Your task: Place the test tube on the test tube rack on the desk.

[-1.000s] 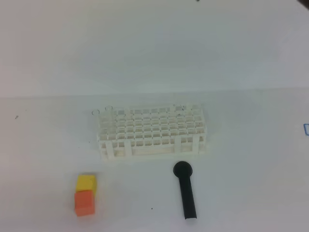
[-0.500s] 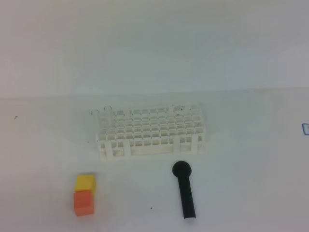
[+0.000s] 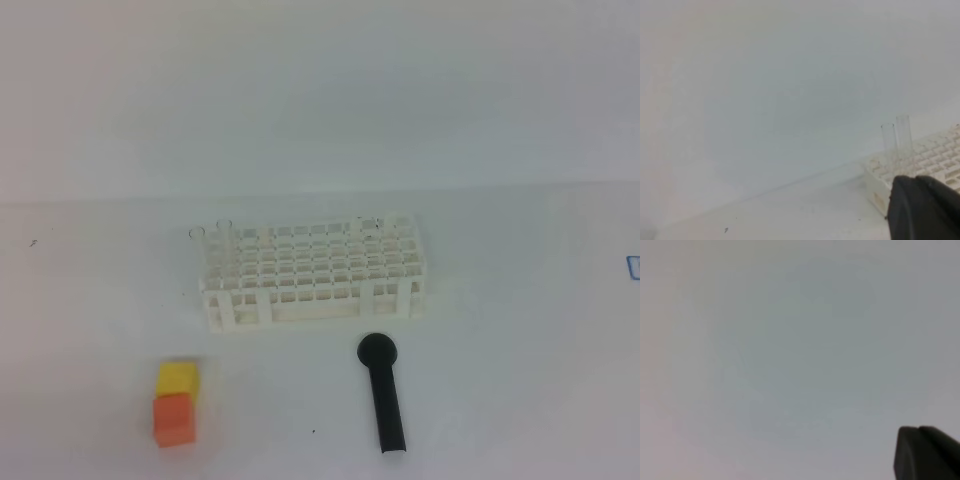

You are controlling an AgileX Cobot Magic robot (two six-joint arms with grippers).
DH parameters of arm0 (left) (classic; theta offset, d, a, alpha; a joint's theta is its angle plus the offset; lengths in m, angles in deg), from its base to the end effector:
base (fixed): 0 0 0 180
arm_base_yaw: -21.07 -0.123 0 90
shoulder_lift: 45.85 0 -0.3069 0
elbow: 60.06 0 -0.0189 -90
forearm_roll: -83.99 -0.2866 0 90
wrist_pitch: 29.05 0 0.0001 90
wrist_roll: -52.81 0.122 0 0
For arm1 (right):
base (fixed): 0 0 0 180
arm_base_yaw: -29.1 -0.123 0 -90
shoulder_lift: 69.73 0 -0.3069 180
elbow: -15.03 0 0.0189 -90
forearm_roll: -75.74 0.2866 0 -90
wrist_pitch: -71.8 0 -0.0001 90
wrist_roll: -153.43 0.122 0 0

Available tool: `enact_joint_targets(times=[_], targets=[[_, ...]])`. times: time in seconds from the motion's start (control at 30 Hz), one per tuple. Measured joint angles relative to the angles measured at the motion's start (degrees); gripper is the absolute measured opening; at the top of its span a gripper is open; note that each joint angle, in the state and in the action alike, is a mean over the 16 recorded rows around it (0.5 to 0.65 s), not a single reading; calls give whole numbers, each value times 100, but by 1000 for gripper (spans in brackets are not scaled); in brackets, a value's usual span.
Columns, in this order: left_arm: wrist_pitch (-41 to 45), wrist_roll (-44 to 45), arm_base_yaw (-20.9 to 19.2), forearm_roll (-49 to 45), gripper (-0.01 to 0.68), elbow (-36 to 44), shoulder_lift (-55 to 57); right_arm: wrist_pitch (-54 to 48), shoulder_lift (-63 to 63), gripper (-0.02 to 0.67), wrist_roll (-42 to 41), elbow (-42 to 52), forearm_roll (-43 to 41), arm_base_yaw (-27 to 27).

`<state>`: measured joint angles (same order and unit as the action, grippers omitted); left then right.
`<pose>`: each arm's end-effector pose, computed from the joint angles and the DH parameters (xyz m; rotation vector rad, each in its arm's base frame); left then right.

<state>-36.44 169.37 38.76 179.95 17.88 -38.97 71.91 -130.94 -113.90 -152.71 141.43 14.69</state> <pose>0.0997 -0.0155 0.2138 0.3910 1.4440 0.1361 0.2310 0.0592 0.5264 -0.3953 1.2198 -0.1095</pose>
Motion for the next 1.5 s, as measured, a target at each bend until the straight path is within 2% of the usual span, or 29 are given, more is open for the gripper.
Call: enact_joint_targets(times=[0.3,0.47,0.63,0.9,1.03,1.2,1.5], targets=[[4,0,0,0,-1,0,0,597,534,-1,75,721,196,229],[2,0,0,0,-1,0,0,487,445,-1,764,790,-260,229],[-2,0,0,0,-1,0,0,204,324,-1,2629,792,-1885,237],[-8,0,0,0,-1,0,0,-409,281,-1,6888,849,-5813,309],[-8,0,0,0,-1,0,0,-691,400,-1,8451,1070,-7366,353],[-8,0,0,0,-1,0,0,-958,842,-1,9393,1747,-8322,493],[-8,0,0,0,-1,0,0,-1052,2807,-1,9959,3990,-8749,1159]])
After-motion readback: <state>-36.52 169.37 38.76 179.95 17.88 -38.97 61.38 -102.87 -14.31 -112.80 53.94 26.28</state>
